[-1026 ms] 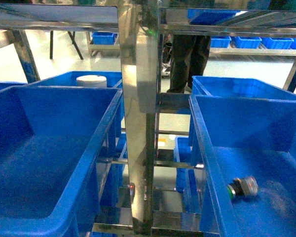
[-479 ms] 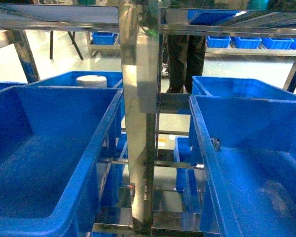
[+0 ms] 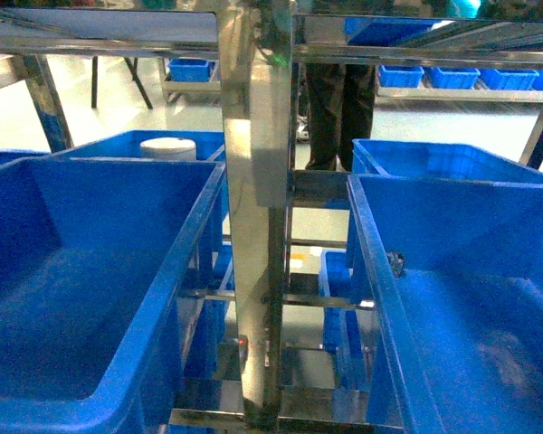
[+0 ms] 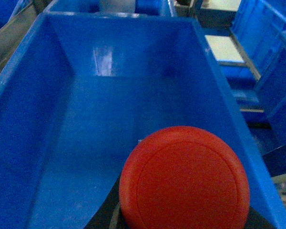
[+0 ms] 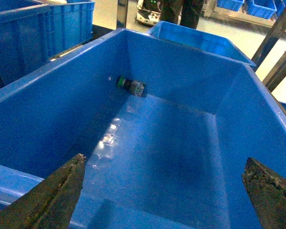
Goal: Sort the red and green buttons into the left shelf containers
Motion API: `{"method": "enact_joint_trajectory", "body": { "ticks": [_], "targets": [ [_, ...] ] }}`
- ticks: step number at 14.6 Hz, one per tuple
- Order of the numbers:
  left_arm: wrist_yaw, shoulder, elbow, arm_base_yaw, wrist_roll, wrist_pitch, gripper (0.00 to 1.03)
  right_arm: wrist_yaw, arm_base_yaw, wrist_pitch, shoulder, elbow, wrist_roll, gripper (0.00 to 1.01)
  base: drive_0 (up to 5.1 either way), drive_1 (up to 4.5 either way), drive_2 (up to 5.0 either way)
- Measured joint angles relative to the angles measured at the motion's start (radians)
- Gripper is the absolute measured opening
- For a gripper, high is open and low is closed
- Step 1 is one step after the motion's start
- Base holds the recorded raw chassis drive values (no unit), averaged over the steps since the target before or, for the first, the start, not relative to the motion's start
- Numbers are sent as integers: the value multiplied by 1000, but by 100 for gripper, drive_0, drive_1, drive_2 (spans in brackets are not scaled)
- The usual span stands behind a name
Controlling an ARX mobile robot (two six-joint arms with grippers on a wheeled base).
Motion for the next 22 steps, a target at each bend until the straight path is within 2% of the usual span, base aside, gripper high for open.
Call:
{"method": "enact_joint_trajectory", "body": {
  "ticks": [3, 7, 10, 13, 15, 17, 22],
  "targets": [
    [-9, 30, -43, 9, 26, 21, 24, 0, 0, 0, 0, 0, 0, 98, 0, 0, 0],
    [-11, 172, -89, 20, 55, 136, 24, 0, 0, 0, 0, 0, 0, 98, 0, 0, 0],
    [-48, 370, -89, 16, 85, 314, 24, 0, 0, 0, 0, 0, 0, 98, 0, 0, 0],
    [-47, 574, -6, 18, 87, 379, 24, 0, 0, 0, 0, 0, 0, 98, 0, 0, 0],
    [-26, 703, 91, 33, 79, 385, 24, 0, 0, 0, 0, 0, 0, 98, 0, 0, 0],
    [-34, 795, 162, 56, 76, 386, 24, 0, 0, 0, 0, 0, 0, 98, 0, 0, 0],
    [-28, 763, 182, 66, 64, 352, 80, 0, 0, 0, 0, 0, 0, 98, 0, 0, 0]
  ]
}}
